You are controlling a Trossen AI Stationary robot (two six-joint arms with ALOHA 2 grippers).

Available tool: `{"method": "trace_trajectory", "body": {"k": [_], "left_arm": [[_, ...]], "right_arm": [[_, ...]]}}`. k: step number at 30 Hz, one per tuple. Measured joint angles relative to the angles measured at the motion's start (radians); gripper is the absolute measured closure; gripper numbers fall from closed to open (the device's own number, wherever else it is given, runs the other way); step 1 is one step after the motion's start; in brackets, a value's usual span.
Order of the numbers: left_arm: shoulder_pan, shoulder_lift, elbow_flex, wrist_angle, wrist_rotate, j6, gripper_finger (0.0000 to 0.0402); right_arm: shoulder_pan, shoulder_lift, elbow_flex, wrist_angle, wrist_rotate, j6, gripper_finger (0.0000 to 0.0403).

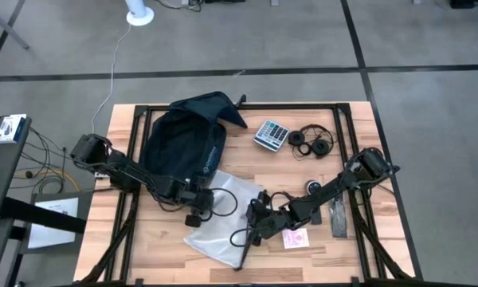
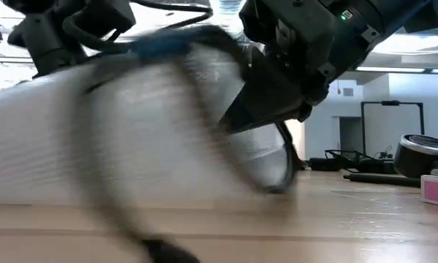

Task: Unpack backpack
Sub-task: Remove the black pen from the white zip bag

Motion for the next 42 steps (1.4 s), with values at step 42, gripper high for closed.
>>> {"method": "trace_trajectory", "body": {"k": [42], "left_arm": [[0.044,0.008,-0.038,0.201,0.018,0.053,0.0295]], "right_arm": [[-0.009,0.119,-0.009,0.296,0.137,-0.224,0.0403]]}}
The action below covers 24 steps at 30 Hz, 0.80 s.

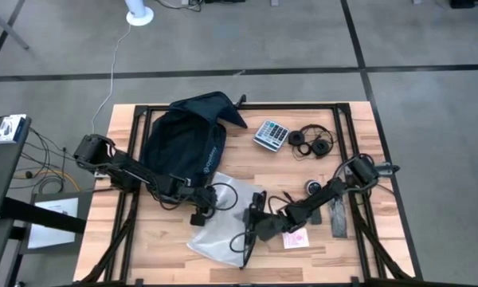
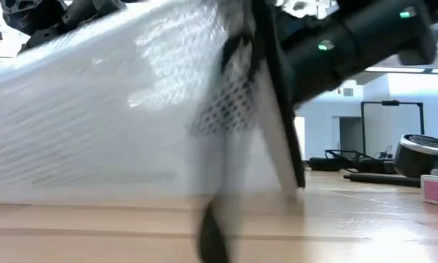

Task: Unpack backpack
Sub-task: Remove the black pen from the white zip bag

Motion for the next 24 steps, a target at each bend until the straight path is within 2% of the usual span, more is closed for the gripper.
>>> {"method": "trace_trajectory", "body": {"k": [6,10,15,18,24], "left_arm": [[0.0,0.001,0.0,0.06,0.002,0.04,0.0295],[-0.001,0.001,0.0,0.066,0.013,0.034,0.0295],[-0.001,0.001,0.0,0.059,0.017,0.027,0.0295],[-0.001,0.001,0.0,0.051,0.018,0.032,0.0295],[-0.001,0.001,0.0,0.049,0.023,0.033,0.0295]], "right_arm": [[-0.06,0.0,0.0,0.023,-0.002,0.004,0.0403],[-0.077,0.0,0.0,-0.064,-0.039,-0.018,0.0403],[-0.1,0.0,0.0,-0.132,-0.067,0.056,0.0399],[-0.123,0.0,0.0,-0.128,-0.075,0.055,0.0378],[-0.18,0.023,0.0,0.013,-0.238,0.015,0.0302]]}}
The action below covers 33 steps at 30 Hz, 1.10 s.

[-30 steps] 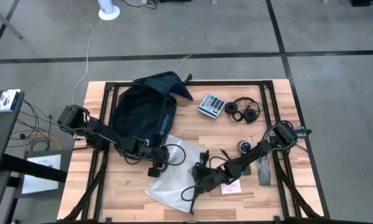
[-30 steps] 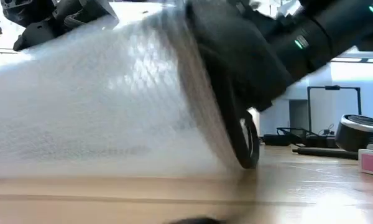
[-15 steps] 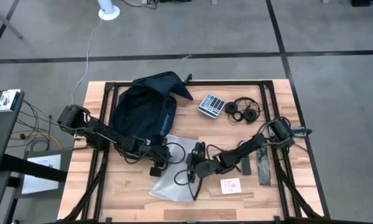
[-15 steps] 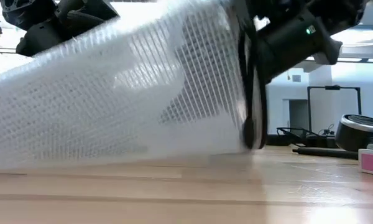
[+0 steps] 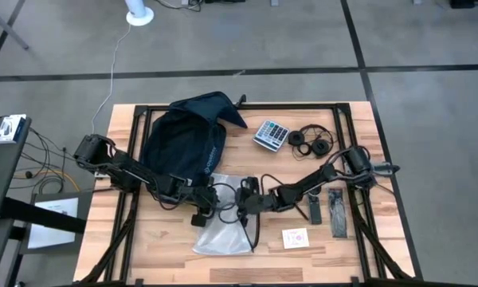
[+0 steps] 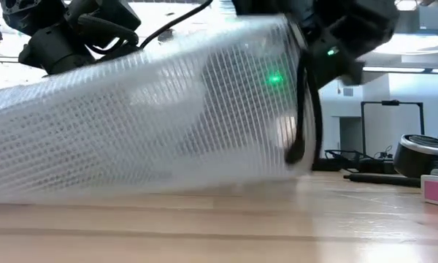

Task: Unpack backpack
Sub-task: Remove the black pen from the white zip bag

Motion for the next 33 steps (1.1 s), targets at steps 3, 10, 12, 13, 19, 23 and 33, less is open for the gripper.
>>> {"method": "trace_trajectory", "body": {"k": [3,10,12,13,19,23,33], "left_arm": [[0.0,0.0,0.0,-0.005,0.0,-0.002,0.0295],[0.0,0.0,0.001,-0.021,0.005,-0.024,0.0295],[0.0,-0.001,0.001,-0.037,0.007,-0.025,0.0295],[0.0,-0.001,0.001,-0.043,0.007,-0.025,0.0295],[0.0,-0.001,0.001,-0.049,0.037,-0.025,0.0295],[0.0,-0.001,0.001,-0.049,0.041,-0.016,0.0295],[0.008,-0.003,0.004,-0.085,0.027,-0.017,0.0295]], "right_arm": [[0.003,0.051,0.005,0.091,-0.013,-0.081,0.0272],[0.033,0.123,0.055,0.11,0.013,-0.209,0.023],[0.03,0.123,0.057,0.114,0.023,-0.21,0.0221],[0.028,0.121,0.057,0.114,0.027,-0.21,0.0216],[0.007,0.122,0.08,0.119,0.019,-0.213,0.0199],[-0.022,0.137,0.093,0.121,-0.102,-0.229,0.0198],[0.004,0.117,0.094,-0.004,-0.2,-0.201,0.0242]]}}
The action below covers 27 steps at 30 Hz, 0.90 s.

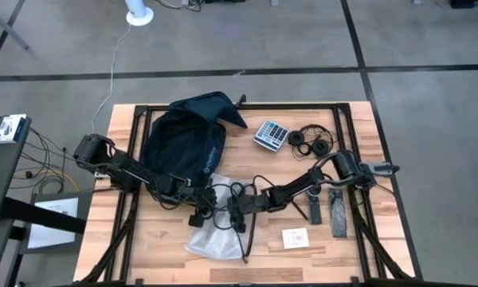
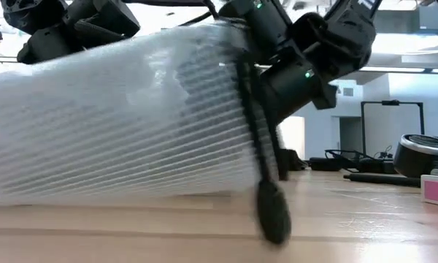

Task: Unpack backpack
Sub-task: Remove the black pen from the white zip bag

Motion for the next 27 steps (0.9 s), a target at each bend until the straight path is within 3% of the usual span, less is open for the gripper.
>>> {"method": "trace_trajectory", "body": {"k": [4,10,16,27], "left_arm": [[0.0,0.0,0.001,-0.012,-0.001,-0.008,0.0295],[0.0,0.0,0.0,-0.014,-0.005,-0.009,0.0295],[0.0,0.0,0.0,-0.019,-0.007,-0.021,0.0295],[0.001,0.0,-0.001,-0.023,-0.015,-0.018,0.0295]], "right_arm": [[0.04,-0.015,0.001,-0.052,0.004,0.032,0.0281],[0.074,-0.018,0.001,-0.063,0.003,0.112,0.0389],[0.104,-0.057,-0.001,-0.148,0.023,0.153,0.0402],[0.162,-0.287,-0.005,-0.564,0.085,0.178,0.0402]]}}
